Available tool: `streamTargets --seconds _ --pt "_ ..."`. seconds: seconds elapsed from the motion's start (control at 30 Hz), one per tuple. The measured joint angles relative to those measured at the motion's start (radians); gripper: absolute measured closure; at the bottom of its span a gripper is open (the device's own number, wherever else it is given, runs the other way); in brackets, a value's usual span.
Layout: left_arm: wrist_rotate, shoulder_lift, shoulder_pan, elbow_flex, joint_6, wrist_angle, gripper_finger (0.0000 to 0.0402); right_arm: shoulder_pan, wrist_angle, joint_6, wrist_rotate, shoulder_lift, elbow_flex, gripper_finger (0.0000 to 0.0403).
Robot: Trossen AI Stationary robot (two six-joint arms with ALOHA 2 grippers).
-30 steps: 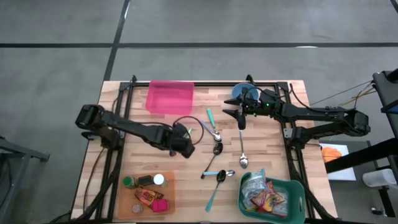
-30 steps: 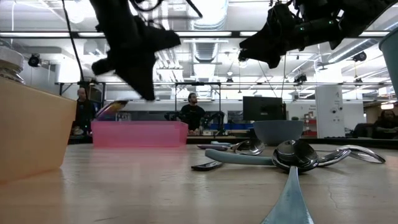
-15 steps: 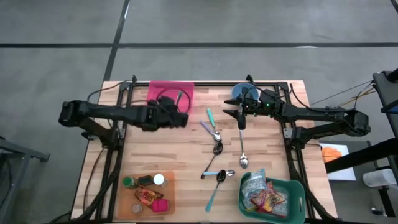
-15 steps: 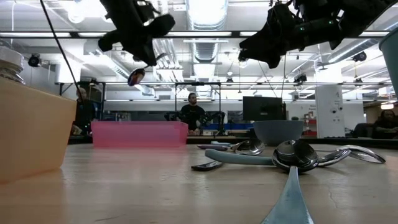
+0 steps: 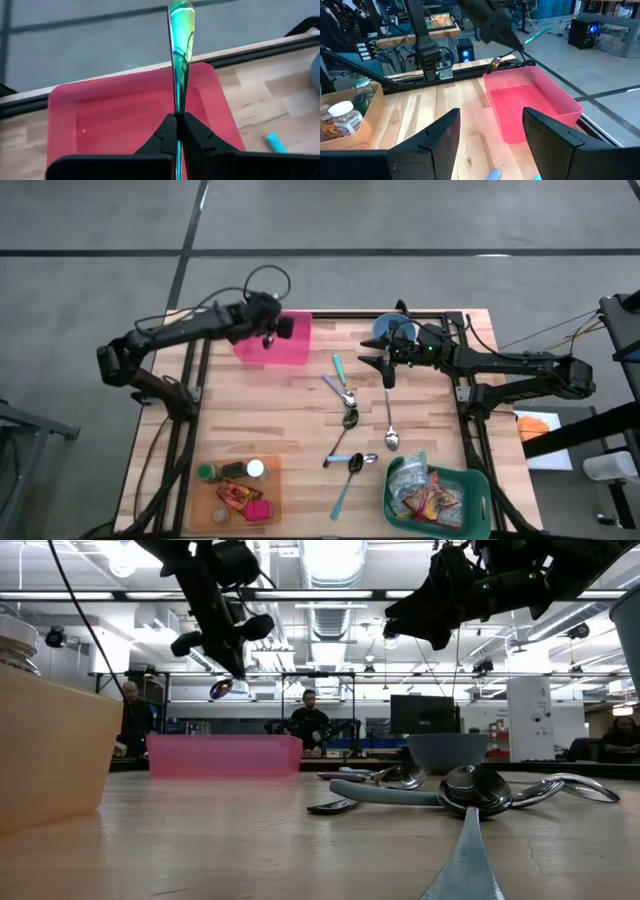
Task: Pick & Place Food Item
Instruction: Put the purple spoon into the pink bin
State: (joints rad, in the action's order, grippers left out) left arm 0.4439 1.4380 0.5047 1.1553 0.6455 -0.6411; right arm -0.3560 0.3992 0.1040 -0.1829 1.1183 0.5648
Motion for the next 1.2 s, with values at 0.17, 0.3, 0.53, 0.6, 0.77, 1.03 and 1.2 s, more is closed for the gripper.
streamTargets --seconds 0.17,0.3,0.53,0.6,0.77,1.03,1.2 --pt "-0.108 -0.001 0.098 -0.049 -0.074 0.081 0.0396 0.0 0.0 0.0 0.0 0.0 0.0 0.0192" --pt "-0.153 -0.001 0.137 -0.123 -0.072 0.143 0.0396 0.0 0.0 0.0 0.0 0.0 0.0 0.0192" --pt "-0.221 0.0 0.189 -0.224 -0.069 0.207 0.0396 0.0 0.0 0.0 0.0 0.0 0.0 0.0192" --pt "-0.225 0.0 0.196 -0.244 -0.069 0.209 0.0396 0.0 0.0 0.0 0.0 0.0 0.0 0.0192" --pt "-0.229 0.0 0.206 -0.296 -0.052 0.223 0.0396 0.0 0.0 0.0 0.0 0.0 0.0 0.0192" --pt "-0.264 0.0 0.212 -0.346 -0.043 0.221 0.0396 0.0 0.0 0.0 0.0 0.0 0.0 0.0192" --pt "-0.265 0.0 0.218 -0.356 -0.036 0.222 0.0383 0.0 0.0 0.0 0.0 0.0 0.0 0.0192"
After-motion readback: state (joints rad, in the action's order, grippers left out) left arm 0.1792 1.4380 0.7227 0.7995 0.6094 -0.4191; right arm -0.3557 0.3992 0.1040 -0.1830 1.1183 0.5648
